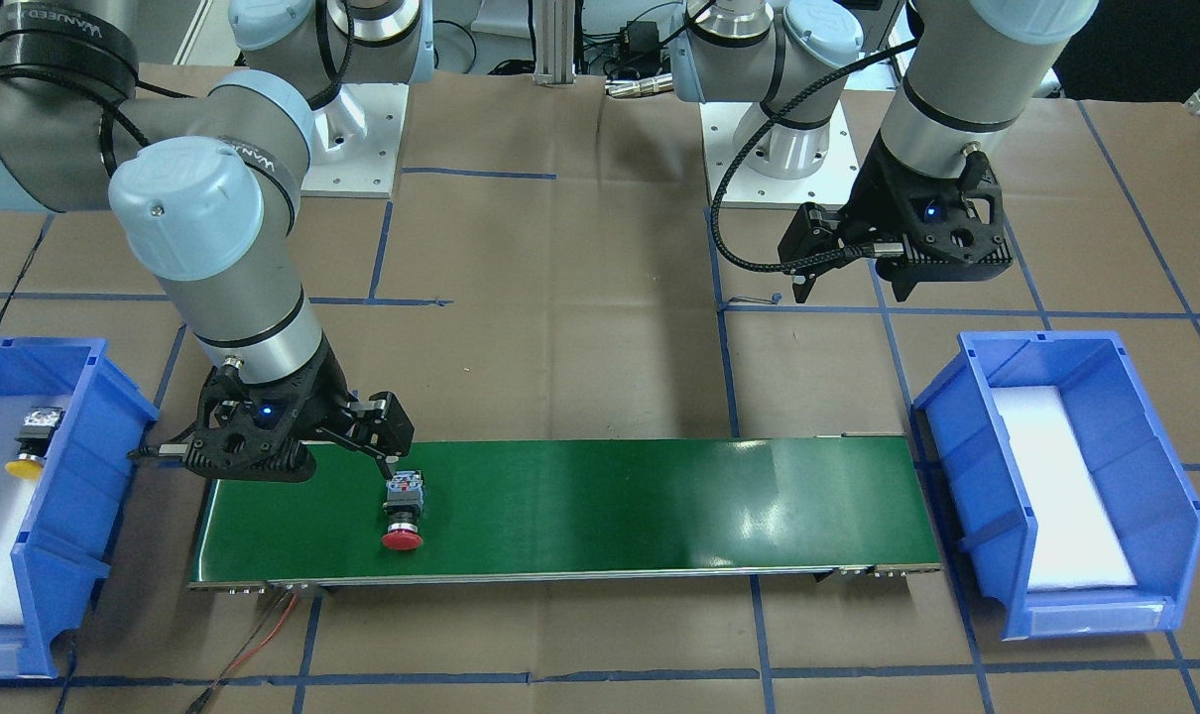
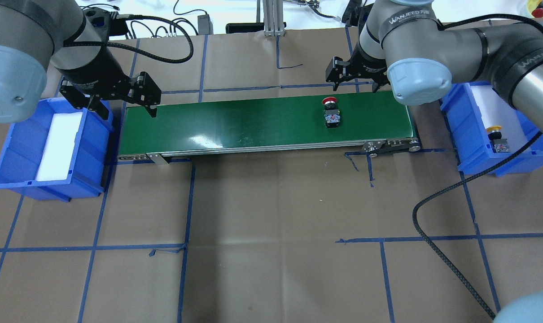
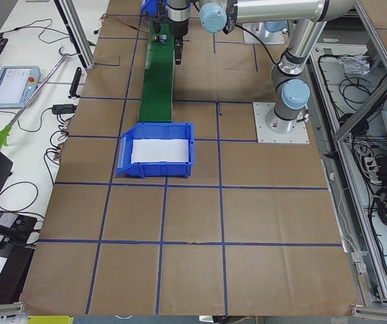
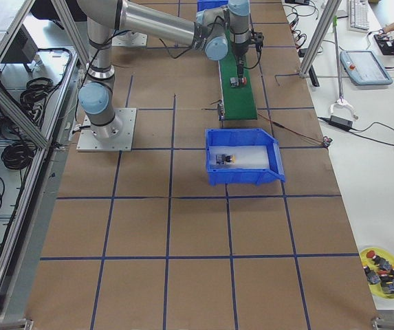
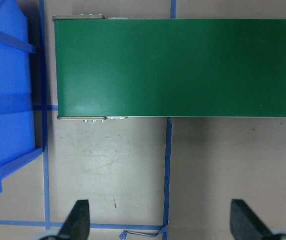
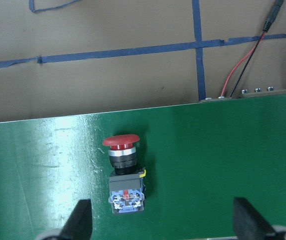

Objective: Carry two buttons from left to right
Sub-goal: 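Move the right gripper back over the conveyor toward the red button, then close the right gripper on the red button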

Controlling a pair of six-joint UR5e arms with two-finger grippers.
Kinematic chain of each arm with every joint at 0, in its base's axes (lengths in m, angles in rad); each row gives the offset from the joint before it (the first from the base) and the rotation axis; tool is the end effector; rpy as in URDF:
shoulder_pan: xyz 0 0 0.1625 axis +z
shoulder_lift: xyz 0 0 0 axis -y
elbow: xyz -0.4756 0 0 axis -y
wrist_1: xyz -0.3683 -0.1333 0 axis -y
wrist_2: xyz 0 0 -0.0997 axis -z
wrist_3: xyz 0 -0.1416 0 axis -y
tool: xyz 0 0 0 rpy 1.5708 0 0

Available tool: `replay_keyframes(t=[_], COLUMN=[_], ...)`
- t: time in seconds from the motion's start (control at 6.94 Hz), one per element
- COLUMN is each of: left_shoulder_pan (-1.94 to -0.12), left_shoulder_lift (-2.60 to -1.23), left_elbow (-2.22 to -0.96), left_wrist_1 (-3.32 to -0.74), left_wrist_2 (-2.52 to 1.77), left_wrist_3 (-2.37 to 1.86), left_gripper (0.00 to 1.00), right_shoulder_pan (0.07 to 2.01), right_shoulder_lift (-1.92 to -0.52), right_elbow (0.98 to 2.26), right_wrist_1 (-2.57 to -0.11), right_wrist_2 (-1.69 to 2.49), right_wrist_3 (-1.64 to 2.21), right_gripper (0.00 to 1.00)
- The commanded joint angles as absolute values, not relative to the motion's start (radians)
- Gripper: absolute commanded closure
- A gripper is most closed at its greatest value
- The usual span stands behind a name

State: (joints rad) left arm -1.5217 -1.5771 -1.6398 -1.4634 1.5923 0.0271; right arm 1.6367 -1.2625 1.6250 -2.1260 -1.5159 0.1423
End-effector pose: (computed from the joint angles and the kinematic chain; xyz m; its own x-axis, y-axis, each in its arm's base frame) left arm -0.1068 -0.4803 0.4721 -0.9995 -0.0227 -0.0224 -0.0220 0.9993 -0.0315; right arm 0.1812 -0.6030 0.3654 -0.9947 0.0634 -0.0805 0.0772 0.9803 -0.1819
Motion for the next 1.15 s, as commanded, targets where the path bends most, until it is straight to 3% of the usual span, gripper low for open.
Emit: replay_keyframes(t=[0.0,0.72,0.86,1.01], left_shoulder_pan=[-1.522,-1.522,-1.522,-1.522], left_shoulder_lift=[-1.577,-1.577,-1.577,-1.577], left_elbow=[-1.64,-1.64,-1.64,-1.64], left_wrist_1=[-1.463,-1.463,-1.463,-1.463], left_wrist_2=[1.592,1.592,1.592,1.592], left_wrist_3=[0.028,0.028,0.028,0.028], left_gripper=[0.0,0.0,0.0,0.0], right_shoulder_pan=[1.644,1.64,1.637,1.637], right_shoulder_lift=[-1.234,-1.123,-1.102,-1.1], right_elbow=[1.632,1.654,1.652,1.649], right_wrist_1=[-2.146,-2.148,-2.148,-2.145], right_wrist_2=[-1.516,-1.522,-1.531,-1.573], right_wrist_3=[0.15,0.144,0.143,0.14], right_gripper=[0.01,0.04,0.13,0.32])
